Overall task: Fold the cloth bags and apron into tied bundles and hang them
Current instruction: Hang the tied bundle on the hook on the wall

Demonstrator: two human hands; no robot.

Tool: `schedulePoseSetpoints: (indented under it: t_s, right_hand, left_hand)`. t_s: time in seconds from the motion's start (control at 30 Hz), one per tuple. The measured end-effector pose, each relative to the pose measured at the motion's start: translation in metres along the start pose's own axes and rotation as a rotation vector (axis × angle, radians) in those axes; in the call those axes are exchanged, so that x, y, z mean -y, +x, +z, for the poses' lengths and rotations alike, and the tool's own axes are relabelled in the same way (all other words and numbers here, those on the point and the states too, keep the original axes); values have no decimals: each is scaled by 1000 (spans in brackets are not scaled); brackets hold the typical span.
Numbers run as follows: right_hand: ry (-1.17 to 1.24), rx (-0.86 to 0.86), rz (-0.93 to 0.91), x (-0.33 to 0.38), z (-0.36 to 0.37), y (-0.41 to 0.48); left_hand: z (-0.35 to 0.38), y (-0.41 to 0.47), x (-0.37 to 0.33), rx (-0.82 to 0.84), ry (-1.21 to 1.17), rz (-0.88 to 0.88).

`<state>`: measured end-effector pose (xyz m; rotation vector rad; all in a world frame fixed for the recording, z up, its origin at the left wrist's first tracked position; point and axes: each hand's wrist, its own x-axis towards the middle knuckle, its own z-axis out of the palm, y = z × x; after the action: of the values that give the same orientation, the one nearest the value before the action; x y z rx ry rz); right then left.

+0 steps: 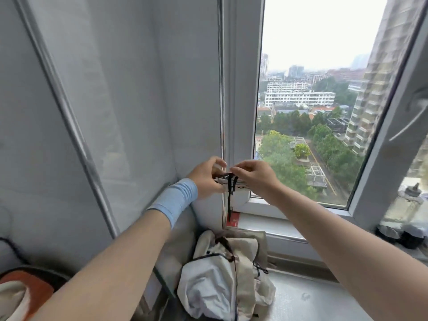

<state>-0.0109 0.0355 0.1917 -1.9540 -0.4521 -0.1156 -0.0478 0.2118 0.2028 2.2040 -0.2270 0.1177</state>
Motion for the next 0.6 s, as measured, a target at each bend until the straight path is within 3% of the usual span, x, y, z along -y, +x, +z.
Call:
schedulePoseSetpoints:
  t_s: [0.13,0.43,0.6]
  right_hand:
    - [0,-9,-44,53,1,37]
    - [31,-202,-167,158,9,114]
    - [37,-238,-238,209,5,147]
  left_hand:
    - [-61,17,-21,-43,41,43]
    - [-158,60,-71,-150,149,149]
    - [-192,82,-115,-296,-78,63]
